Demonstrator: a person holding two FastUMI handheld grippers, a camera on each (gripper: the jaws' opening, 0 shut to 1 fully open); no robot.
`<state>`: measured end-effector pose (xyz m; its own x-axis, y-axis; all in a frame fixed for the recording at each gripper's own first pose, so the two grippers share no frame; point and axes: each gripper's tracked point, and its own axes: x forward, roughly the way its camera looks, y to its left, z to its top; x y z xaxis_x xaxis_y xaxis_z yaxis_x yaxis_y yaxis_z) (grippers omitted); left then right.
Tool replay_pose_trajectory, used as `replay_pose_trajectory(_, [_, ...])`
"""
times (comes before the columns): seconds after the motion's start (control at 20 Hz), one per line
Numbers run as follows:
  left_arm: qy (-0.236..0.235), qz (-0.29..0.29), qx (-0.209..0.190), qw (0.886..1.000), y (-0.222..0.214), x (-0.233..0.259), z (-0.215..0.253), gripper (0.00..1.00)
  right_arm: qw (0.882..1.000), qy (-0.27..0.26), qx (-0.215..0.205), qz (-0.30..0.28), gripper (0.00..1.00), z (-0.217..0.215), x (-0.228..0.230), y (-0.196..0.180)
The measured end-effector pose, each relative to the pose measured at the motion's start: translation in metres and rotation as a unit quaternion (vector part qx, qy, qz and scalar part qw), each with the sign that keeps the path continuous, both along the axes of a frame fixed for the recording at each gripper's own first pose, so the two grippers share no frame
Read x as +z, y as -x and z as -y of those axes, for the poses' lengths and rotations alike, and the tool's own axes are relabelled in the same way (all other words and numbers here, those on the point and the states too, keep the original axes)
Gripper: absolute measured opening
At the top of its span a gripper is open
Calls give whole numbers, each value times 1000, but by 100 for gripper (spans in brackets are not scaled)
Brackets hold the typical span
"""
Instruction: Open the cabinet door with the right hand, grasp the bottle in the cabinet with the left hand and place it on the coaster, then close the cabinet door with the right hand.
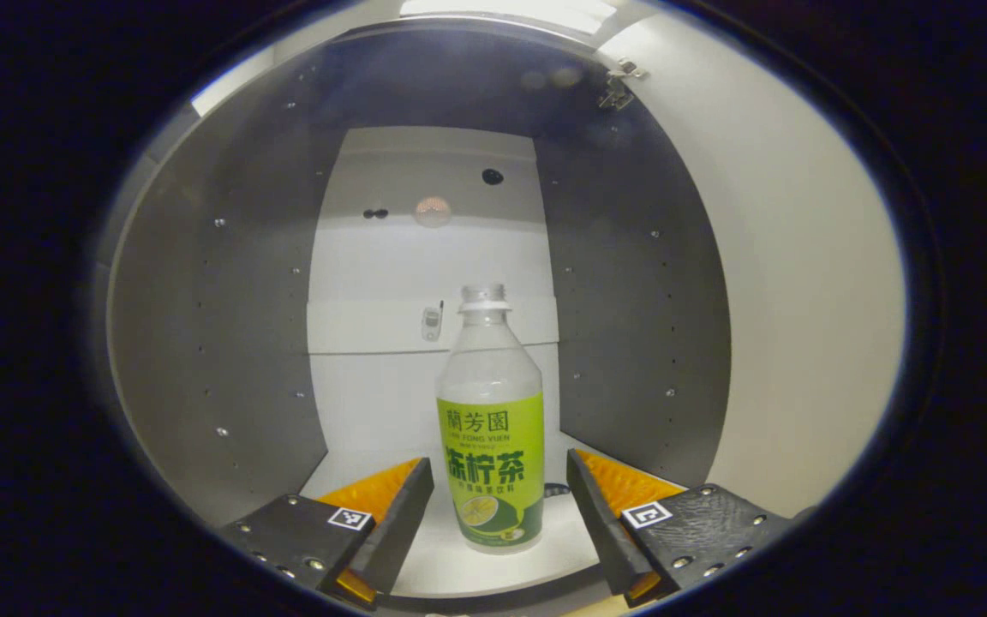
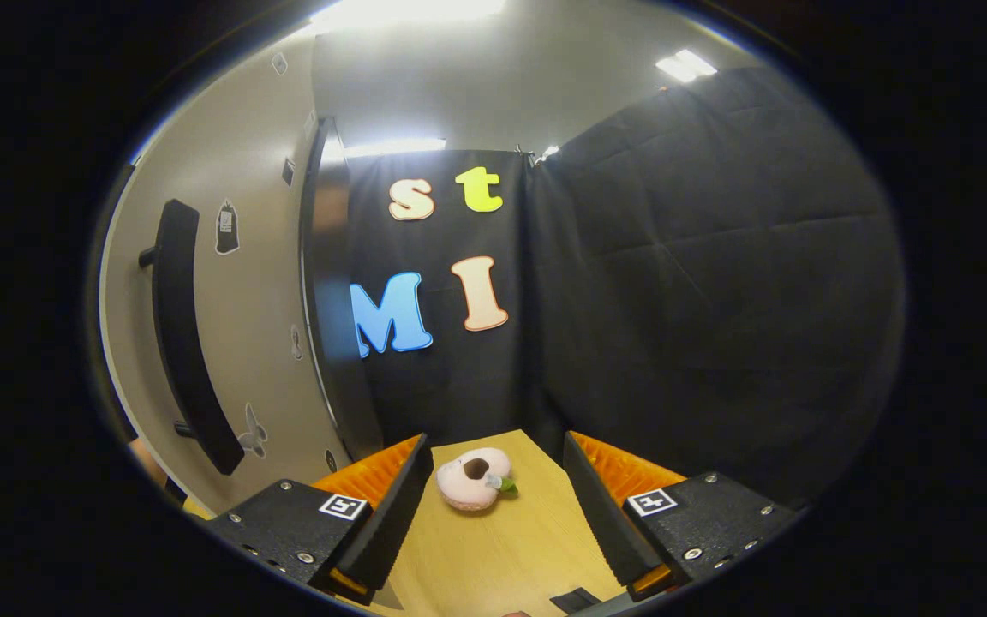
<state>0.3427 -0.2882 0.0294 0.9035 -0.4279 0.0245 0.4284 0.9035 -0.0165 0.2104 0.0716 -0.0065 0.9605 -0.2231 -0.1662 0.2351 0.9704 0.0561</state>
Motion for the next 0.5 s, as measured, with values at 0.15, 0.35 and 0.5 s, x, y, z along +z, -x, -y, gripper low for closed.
replay_pose_trajectory(0.15, [2,-4,10,1000,-9,-5,-2,92,1000,2,2,-7,95,-2,-6,-2])
replay_pose_trajectory(0.35, [19,-5,16,1000,-3,-1,-8,68,1000,4,5,-11,94,-1,-9,-1])
replay_pose_trajectory(0.5, [33,6,31,999,12,13,-22,68,1000,1,14,-8,94,-1,-8,1])
